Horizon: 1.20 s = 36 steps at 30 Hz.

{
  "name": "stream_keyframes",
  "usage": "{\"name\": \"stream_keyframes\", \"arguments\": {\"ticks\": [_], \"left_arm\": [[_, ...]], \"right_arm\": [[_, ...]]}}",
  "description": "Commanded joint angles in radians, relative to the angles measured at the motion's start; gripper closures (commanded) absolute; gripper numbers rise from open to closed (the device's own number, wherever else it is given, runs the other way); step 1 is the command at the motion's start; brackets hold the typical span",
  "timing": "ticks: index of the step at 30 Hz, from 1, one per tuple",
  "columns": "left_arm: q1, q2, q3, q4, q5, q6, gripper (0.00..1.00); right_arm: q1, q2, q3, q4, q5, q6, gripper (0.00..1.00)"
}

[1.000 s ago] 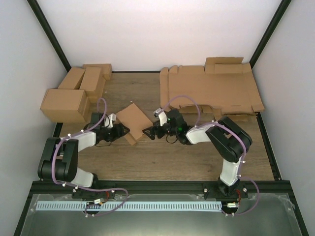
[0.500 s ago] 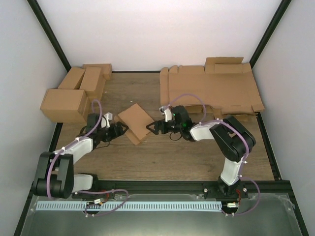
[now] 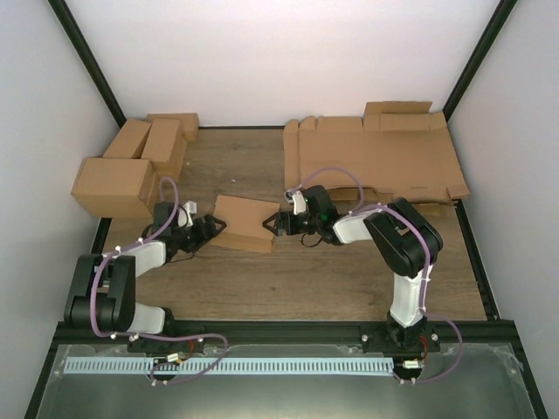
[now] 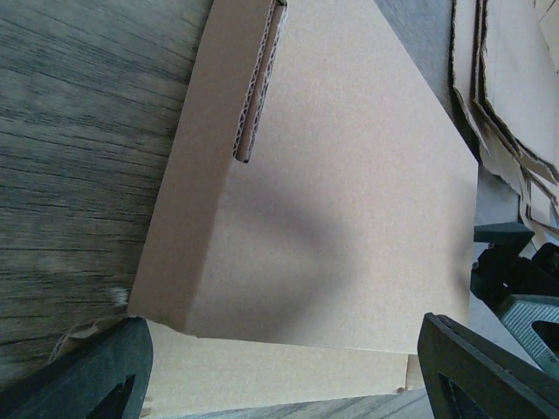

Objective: Fold the paper box

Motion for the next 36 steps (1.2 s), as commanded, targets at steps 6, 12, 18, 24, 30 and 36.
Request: {"name": "stream_keyframes", "arguments": {"ticks": [6,12,18,24,30,36], "left_arm": [[0.016,-0.074,-0.008,-0.012,-0.071,0.014,0.14],[0.016,-0.249,-0.033,-0.090,-0.186,-0.018,0.08],[0.018,-0.344,-0.063,-0.131,-0.187,-0.039,0.06],[0.017,-0.310,-0.060,-0.134,-0.136,-0.015,0.06],[0.036,-0.240,-0.038,-0.115,-0.085,0.003,0.06],[0.070,-0.172,-0.021,-0.102,-0.047,0.025,0.02]], "right_arm": [[0.080,-0.094,-0.089,-0.029,-0.056,0.026,0.13],[0.183,-0.169,-0.103,-0.030,-0.053,0.064,0.13],[0.135,-0.195,0.010,-0.194,-0.015,-0.043,0.13],[0.063,-0.154,0.092,-0.264,0.043,-0.069,0.12],[0.054,-0.101,0.084,-0.199,0.033,-0.004,0.13],[0.055,-0.044,0.072,-0.130,-0.038,0.067,0.18]]}}
